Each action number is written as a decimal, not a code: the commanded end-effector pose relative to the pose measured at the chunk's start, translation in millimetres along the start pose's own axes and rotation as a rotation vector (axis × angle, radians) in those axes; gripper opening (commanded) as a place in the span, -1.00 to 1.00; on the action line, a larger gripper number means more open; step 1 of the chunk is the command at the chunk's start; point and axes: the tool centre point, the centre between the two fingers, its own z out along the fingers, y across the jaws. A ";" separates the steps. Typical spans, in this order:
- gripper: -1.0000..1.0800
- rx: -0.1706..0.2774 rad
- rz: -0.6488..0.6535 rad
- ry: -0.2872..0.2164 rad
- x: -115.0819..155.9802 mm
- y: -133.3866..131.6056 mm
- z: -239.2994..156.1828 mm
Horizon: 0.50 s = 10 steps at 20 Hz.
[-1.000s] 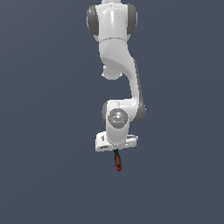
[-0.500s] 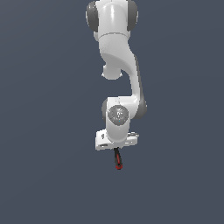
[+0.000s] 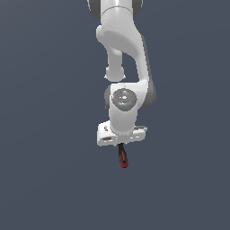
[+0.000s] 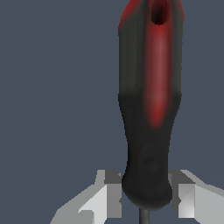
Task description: Pick up the object and move it to a goal position.
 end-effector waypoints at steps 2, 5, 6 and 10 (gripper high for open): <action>-1.00 0.000 0.000 0.002 -3.7 -3.1 -40.9; -1.00 0.000 0.000 0.002 -7.4 -5.8 -77.3; -1.00 0.000 0.000 0.002 -8.6 -6.8 -89.4; -1.00 -0.001 -0.001 0.003 -13.2 -10.8 -137.8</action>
